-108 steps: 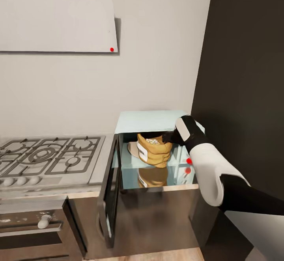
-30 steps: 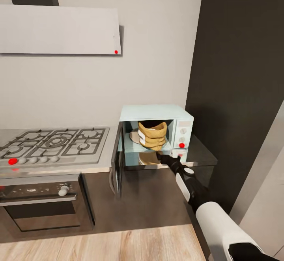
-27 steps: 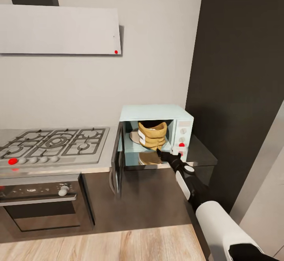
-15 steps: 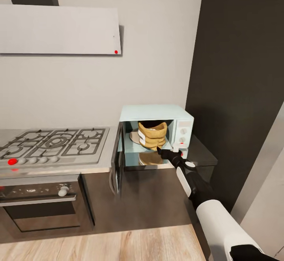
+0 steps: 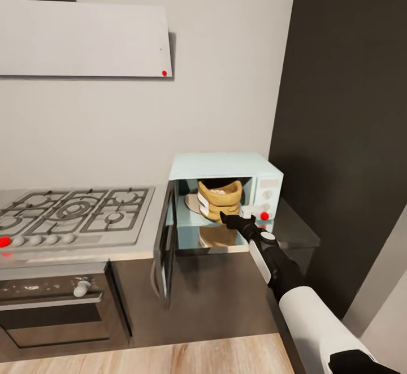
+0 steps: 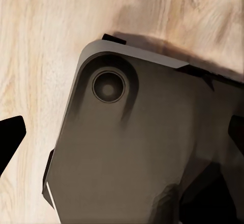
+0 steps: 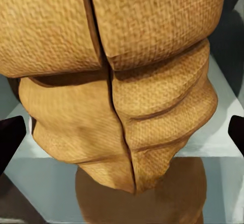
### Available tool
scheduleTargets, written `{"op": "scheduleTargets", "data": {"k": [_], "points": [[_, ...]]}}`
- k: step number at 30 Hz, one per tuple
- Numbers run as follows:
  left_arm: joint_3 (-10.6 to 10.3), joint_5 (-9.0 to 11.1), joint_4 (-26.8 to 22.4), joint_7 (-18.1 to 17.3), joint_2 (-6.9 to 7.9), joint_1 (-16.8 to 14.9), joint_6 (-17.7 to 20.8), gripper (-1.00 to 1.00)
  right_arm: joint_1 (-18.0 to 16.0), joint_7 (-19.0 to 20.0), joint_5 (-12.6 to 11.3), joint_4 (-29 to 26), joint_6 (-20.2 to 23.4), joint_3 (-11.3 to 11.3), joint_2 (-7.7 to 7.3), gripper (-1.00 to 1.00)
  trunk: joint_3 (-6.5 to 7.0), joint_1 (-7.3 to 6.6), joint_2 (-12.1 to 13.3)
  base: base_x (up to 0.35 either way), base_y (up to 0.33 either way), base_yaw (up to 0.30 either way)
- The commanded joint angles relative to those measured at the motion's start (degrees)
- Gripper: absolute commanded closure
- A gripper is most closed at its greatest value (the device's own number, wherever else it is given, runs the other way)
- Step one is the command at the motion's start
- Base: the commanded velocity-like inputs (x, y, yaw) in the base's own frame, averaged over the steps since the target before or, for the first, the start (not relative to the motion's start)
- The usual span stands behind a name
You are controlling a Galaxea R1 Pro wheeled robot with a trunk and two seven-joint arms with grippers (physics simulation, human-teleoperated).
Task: In the kitchen, take the popcorn bag from the countertop, put it into the microwave, and heat it until the popcorn is cooked so the cooked popcorn ends up inside the bag.
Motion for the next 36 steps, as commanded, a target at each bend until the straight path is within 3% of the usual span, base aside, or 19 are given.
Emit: {"op": "scheduleTargets", "data": {"k": [1,22,30,31,36], "points": [[0.45,-0.07,-0.07,0.01,-0.03,0.01,-0.08,-1.00,-0.02,0.07,-0.62,-0.07,0.29,0.04,-0.01,-1.00,-0.06,0.02,-0.03,0.162,0.000,0.000],[0.49,-0.07,-0.07,0.01,-0.03,0.01,-0.08,-1.00,-0.02,1.16,-0.74,0.63,0.02,0.19,-0.01,-1.00,-0.06,0.02,-0.03,0.157,0.000,0.000],[0.49,-0.07,-0.07,0.01,-0.03,0.01,-0.08,-1.00,-0.01,8.87,-0.82,0.89,-0.07,0.20,-0.01,-1.00,-0.06,0.02,-0.03,0.157,0.000,0.000],[0.48,-0.07,-0.07,0.01,-0.03,0.01,-0.08,-1.00,-0.01,11.31,-0.88,0.92,-0.11,0.20,-0.01,-1.00,-0.06,0.02,-0.03,0.156,0.000,0.000],[0.49,-0.07,-0.07,0.01,-0.03,0.01,-0.08,-1.00,0.02,12.80,-0.91,0.99,-0.16,0.20,-0.01,-1.00,-0.06,0.02,-0.03,0.155,0.000,0.000]]}}
